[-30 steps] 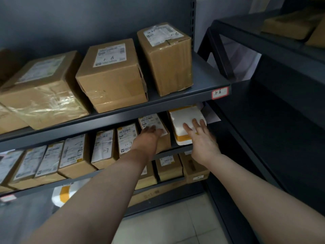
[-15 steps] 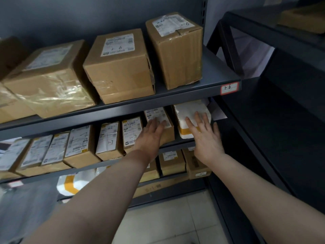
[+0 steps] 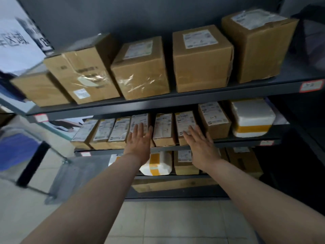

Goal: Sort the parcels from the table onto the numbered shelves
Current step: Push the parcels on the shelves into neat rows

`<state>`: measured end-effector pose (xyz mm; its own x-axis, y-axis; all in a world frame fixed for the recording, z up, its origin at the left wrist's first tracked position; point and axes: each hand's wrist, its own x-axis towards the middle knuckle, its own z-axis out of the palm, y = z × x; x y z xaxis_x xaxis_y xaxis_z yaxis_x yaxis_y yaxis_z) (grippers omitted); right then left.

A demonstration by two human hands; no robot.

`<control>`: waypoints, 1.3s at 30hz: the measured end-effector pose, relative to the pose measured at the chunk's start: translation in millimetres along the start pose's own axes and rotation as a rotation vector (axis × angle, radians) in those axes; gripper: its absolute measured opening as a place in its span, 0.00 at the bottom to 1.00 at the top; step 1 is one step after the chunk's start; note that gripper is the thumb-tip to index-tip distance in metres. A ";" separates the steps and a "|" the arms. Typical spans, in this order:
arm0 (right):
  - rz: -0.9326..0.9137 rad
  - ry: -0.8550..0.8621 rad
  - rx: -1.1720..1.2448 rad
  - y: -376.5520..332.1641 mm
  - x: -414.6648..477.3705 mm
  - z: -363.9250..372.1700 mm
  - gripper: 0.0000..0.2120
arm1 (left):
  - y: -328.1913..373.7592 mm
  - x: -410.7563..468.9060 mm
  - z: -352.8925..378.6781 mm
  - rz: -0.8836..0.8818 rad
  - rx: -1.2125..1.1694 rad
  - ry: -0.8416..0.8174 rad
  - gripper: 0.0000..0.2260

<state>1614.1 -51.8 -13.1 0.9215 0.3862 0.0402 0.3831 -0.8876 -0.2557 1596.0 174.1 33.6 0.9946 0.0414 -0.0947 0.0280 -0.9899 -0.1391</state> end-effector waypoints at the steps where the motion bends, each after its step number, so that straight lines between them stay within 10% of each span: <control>1: -0.007 -0.010 0.011 -11.2 4.6 3.7 0.44 | -10.4 -0.9 1.2 -0.002 0.005 -0.017 0.41; 22: 0.172 -0.178 -0.023 -57.8 58.6 25.7 0.48 | -51.0 25.0 27.2 0.131 -0.200 -0.077 0.48; 39: -0.207 -0.070 -0.014 -205.3 82.9 46.7 0.37 | -197.5 11.6 49.6 -0.060 -0.108 -0.084 0.41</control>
<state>1608.9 174.1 -2.4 0.8167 0.5766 0.0235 0.5651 -0.7907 -0.2355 1597.1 376.8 11.1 0.9792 0.1073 -0.1721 0.1019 -0.9940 -0.0400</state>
